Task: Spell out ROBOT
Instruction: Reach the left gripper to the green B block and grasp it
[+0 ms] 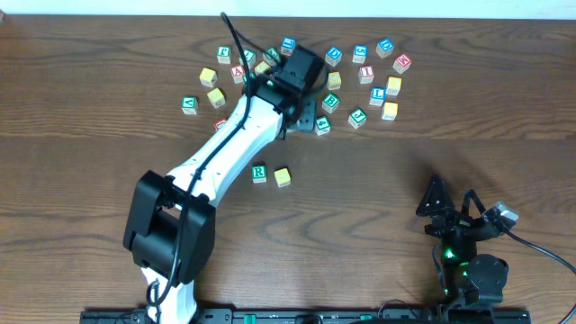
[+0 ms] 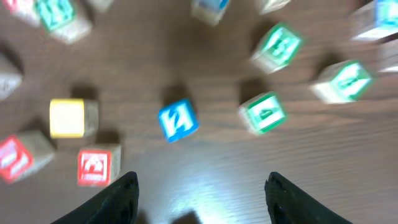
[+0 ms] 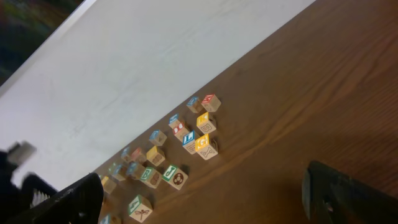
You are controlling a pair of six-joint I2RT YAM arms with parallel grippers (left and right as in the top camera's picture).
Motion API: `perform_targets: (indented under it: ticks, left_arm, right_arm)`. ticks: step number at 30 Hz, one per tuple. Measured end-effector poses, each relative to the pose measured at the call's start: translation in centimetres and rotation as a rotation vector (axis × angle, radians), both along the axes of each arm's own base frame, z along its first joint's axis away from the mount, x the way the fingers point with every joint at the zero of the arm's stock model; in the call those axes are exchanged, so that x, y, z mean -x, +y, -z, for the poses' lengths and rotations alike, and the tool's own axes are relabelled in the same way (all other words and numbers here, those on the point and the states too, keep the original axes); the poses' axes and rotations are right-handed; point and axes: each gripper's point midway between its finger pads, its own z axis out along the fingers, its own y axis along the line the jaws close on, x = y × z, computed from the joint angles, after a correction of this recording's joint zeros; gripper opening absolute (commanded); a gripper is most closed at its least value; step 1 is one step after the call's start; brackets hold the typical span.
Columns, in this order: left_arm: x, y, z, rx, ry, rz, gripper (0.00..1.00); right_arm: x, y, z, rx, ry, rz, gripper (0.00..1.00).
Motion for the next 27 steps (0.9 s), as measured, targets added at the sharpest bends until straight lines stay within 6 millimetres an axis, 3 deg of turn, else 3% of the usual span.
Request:
perform_targets:
  ticks: [6,12,17,20,27]
  left_arm:
    - [-2.8,-0.8,-3.9,0.056,-0.112,0.084,0.64]
    - [-5.3,-2.2,-5.5,0.083,-0.181,0.151,0.64]
    - [-7.2,-4.6,-2.8,0.062,-0.176,0.235,0.64]
    - [-6.9,-5.7,0.3,0.028,-0.133,0.289,0.63]
    - [-6.3,-7.4,3.9,0.002,-0.095,0.35,0.63]
  right_arm:
    - [0.0,0.0,0.0,0.0,0.0,0.0,0.99]
    - [0.0,0.0,0.0,0.0,0.0,0.0,0.99]
    - [0.0,0.0,0.0,0.0,0.0,0.0,0.99]
    - [0.0,0.0,0.0,0.0,0.0,0.0,0.99]
    - [0.0,0.0,0.0,0.0,0.0,0.0,0.99]
